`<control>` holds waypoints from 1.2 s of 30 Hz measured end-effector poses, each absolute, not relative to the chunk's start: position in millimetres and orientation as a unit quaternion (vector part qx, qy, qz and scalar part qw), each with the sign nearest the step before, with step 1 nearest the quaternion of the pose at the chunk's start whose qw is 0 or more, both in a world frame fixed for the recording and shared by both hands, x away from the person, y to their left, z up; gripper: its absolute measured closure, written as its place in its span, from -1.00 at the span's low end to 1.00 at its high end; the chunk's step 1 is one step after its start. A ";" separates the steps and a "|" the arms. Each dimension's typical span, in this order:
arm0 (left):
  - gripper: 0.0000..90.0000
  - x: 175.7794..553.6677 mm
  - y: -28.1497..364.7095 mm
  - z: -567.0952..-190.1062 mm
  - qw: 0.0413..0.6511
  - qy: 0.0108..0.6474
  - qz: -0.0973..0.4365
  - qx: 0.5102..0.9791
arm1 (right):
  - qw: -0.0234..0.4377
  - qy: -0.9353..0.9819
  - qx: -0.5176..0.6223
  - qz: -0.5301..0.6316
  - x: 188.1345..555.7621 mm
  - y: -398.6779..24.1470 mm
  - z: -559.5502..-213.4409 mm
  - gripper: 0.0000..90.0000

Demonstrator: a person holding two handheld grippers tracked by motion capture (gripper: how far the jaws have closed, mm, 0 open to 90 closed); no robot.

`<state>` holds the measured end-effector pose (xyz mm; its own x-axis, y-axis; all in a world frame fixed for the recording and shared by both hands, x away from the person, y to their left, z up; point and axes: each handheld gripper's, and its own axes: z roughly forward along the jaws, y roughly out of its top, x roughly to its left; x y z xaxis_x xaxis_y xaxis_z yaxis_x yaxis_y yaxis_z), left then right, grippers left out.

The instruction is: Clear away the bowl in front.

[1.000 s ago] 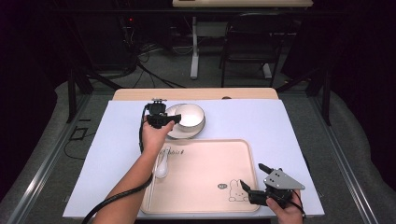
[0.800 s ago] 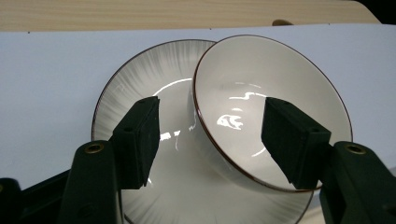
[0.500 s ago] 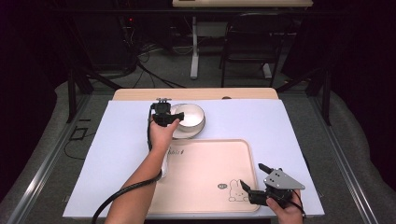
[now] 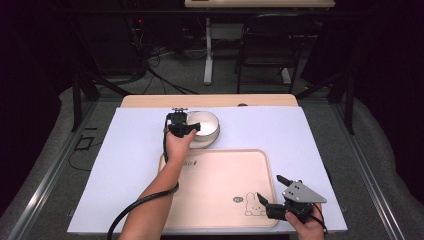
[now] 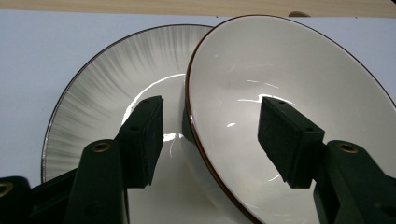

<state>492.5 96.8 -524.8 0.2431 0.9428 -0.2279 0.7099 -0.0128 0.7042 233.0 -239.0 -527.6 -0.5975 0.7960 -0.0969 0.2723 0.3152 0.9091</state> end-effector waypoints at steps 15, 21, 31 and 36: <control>-0.05 494.7 89.3 -532.4 0.375 0.596 0.149 0.694 | 0.278 0.761 0.351 0.469 233.3 -238.8 -527.7 -0.68; -0.04 495.4 90.6 -533.4 0.375 0.593 0.144 0.698 | 0.277 0.761 0.351 0.469 233.4 -238.8 -527.7 -0.68; -0.02 496.9 92.9 -537.9 0.374 0.590 0.134 0.702 | 0.277 0.761 0.351 0.470 233.4 -238.7 -527.7 -0.68; 0.10 497.5 92.6 -537.5 0.376 0.587 0.137 0.704 | 0.277 0.761 0.350 0.470 233.3 -238.7 -527.7 -0.68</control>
